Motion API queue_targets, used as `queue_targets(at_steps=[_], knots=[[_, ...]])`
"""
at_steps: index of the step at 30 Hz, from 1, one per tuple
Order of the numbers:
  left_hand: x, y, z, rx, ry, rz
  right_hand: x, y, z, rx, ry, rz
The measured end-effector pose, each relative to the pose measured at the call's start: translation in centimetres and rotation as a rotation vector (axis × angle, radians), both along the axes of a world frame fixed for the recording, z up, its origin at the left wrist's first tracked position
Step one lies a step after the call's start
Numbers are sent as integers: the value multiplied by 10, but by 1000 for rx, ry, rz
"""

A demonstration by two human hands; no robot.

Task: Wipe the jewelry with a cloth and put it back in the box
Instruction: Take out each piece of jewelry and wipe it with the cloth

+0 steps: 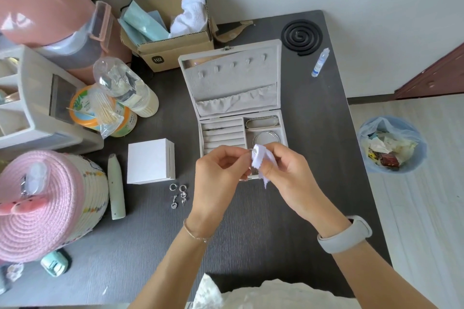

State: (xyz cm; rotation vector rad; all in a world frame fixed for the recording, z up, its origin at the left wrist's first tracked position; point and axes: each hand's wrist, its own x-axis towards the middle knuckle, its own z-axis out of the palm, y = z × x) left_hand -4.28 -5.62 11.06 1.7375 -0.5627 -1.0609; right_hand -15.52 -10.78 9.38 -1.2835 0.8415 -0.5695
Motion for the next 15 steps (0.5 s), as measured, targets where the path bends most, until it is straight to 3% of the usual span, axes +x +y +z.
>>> queue_targets(at_steps=[2, 3, 5, 8, 10, 15], knots=[[1, 0, 1, 25, 196, 22, -1, 0, -1, -21, 5, 25], [2, 0, 1, 23, 202, -2, -2, -1, -1, -34, 8, 23], [2, 1, 1, -11, 69, -74, -2, -1, -2, -53, 4, 14], [1, 4, -1, -111, -291, -168, 0, 0, -4, -53, -15, -9], [-1, 5, -2, -101, -368, -161, 1, 0, -3, -49, -34, -28], [-1, 0, 1, 23, 91, 27, -4, -1, -7, -90, 41, 51]])
